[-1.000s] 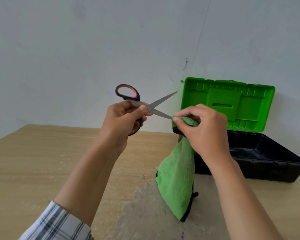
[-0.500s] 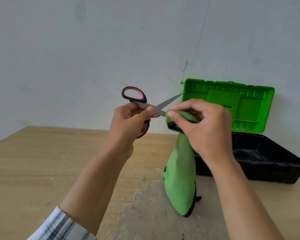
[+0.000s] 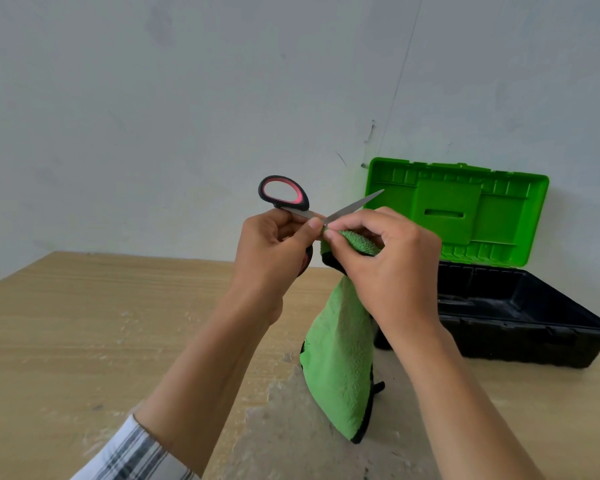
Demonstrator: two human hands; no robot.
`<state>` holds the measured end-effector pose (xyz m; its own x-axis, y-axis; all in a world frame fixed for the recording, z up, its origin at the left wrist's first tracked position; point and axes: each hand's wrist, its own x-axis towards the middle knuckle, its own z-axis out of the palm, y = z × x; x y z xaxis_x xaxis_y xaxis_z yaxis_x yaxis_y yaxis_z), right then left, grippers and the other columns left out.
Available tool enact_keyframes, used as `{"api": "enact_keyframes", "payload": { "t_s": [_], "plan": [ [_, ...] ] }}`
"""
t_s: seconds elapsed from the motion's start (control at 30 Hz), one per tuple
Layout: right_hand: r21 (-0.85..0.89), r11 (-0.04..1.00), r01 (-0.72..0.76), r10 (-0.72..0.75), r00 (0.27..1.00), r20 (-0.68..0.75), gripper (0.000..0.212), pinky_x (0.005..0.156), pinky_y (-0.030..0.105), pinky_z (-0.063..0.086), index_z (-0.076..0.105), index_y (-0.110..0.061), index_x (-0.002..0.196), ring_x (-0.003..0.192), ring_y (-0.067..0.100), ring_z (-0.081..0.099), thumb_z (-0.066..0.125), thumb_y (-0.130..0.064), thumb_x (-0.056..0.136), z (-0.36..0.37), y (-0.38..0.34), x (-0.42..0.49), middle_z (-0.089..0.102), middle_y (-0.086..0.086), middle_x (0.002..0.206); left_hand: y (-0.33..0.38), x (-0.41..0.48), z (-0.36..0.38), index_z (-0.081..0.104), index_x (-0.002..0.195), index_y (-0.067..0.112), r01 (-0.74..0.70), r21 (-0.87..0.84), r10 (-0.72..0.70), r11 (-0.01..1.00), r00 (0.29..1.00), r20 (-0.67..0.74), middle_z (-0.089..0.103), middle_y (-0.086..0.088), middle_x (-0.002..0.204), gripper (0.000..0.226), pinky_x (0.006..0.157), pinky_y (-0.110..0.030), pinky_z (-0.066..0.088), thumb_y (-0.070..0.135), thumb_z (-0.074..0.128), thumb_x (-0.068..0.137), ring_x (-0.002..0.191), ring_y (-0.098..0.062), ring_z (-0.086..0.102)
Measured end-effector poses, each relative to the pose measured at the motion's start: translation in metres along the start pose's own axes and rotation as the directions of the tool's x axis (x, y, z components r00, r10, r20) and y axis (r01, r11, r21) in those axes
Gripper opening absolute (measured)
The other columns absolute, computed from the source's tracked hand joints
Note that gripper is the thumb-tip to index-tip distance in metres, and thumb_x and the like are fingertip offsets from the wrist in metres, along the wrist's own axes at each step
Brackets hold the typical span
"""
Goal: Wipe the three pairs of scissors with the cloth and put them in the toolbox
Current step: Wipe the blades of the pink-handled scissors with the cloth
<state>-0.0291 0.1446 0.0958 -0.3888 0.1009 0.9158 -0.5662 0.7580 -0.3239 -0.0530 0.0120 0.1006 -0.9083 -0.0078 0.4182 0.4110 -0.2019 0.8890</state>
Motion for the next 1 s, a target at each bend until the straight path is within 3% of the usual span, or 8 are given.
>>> {"api": "enact_keyframes", "payload": {
  "t_s": [0.23,0.33,0.5,0.63,0.77,0.93,1.0],
  "plan": [
    [0.067,0.990,-0.128,0.130,0.991,-0.029,0.006,0.063,0.007,0.048,0.080,-0.022,0.080,0.074,0.002,0.069,0.084,-0.017,0.078,0.000,-0.002,0.001,0.075,-0.012,0.076,-0.001,0.000,0.000,0.073,0.082,0.019,-0.061,0.047,0.061,0.997,0.998,-0.002,0.075,-0.002,0.076,0.013,0.068,-0.025,0.047,0.010,0.067,0.089,0.071,-0.010,0.065],
    [0.075,0.984,-0.159,0.163,0.985,-0.047,0.005,0.066,0.010,0.052,0.080,-0.021,0.079,0.072,0.000,0.070,0.083,-0.017,0.079,-0.002,0.001,0.002,0.075,-0.014,0.075,-0.001,0.001,0.001,0.073,0.086,0.015,-0.063,0.041,0.063,0.997,0.998,-0.008,0.076,0.000,0.078,0.009,0.069,-0.022,0.047,0.008,0.067,0.089,0.073,-0.007,0.068],
    [0.053,0.989,-0.135,0.138,0.989,-0.061,0.004,0.068,0.015,0.055,0.079,-0.020,0.080,0.072,0.000,0.070,0.082,-0.017,0.080,-0.003,0.006,0.003,0.075,-0.012,0.077,-0.001,0.000,0.002,0.071,0.094,0.005,-0.042,0.015,0.042,0.999,0.999,-0.020,0.073,0.004,0.071,0.008,0.061,-0.011,0.044,0.006,0.064,0.090,0.058,0.004,0.062],
    [0.019,0.994,-0.112,0.113,0.990,-0.086,0.005,0.066,0.023,0.056,0.078,-0.019,0.080,0.070,0.003,0.069,0.081,-0.015,0.080,-0.001,0.012,0.001,0.073,-0.011,0.076,0.000,0.001,0.000,0.070,0.095,0.006,0.027,-0.047,-0.030,0.999,0.998,-0.053,0.074,-0.001,0.073,0.008,0.065,-0.019,0.042,0.008,0.063,0.092,0.055,0.001,0.059],
    [-0.005,0.992,-0.128,0.127,0.987,-0.095,0.007,0.066,0.019,0.054,0.078,-0.020,0.080,0.070,0.003,0.067,0.081,-0.014,0.080,-0.004,0.024,0.000,0.071,-0.011,0.075,0.001,0.004,-0.006,0.070,0.091,0.011,0.059,-0.074,-0.065,0.996,0.994,-0.087,0.076,0.001,0.073,0.006,0.070,-0.025,0.044,0.010,0.064,0.092,0.062,-0.008,0.056],
    [-0.090,0.966,-0.241,0.237,0.970,-0.054,0.002,0.070,0.031,0.059,0.079,-0.019,0.081,0.073,0.006,0.071,0.081,-0.017,0.081,-0.014,0.046,0.001,0.075,-0.009,0.076,-0.003,0.006,-0.009,0.068,0.096,0.011,0.086,-0.056,-0.091,0.995,0.991,-0.093,0.077,0.002,0.076,0.006,0.076,-0.030,0.043,0.013,0.064,0.092,0.069,-0.011,0.055],
    [-0.077,0.945,-0.316,0.313,0.948,-0.049,0.003,0.071,0.026,0.059,0.079,-0.022,0.080,0.073,0.002,0.070,0.081,-0.019,0.081,-0.023,0.053,0.003,0.074,-0.013,0.075,-0.001,0.006,-0.010,0.063,0.105,0.013,0.088,-0.063,-0.093,0.994,0.992,-0.082,0.078,0.001,0.079,0.014,0.079,-0.031,0.044,0.016,0.066,0.091,0.073,-0.011,0.057]
  ]
}}
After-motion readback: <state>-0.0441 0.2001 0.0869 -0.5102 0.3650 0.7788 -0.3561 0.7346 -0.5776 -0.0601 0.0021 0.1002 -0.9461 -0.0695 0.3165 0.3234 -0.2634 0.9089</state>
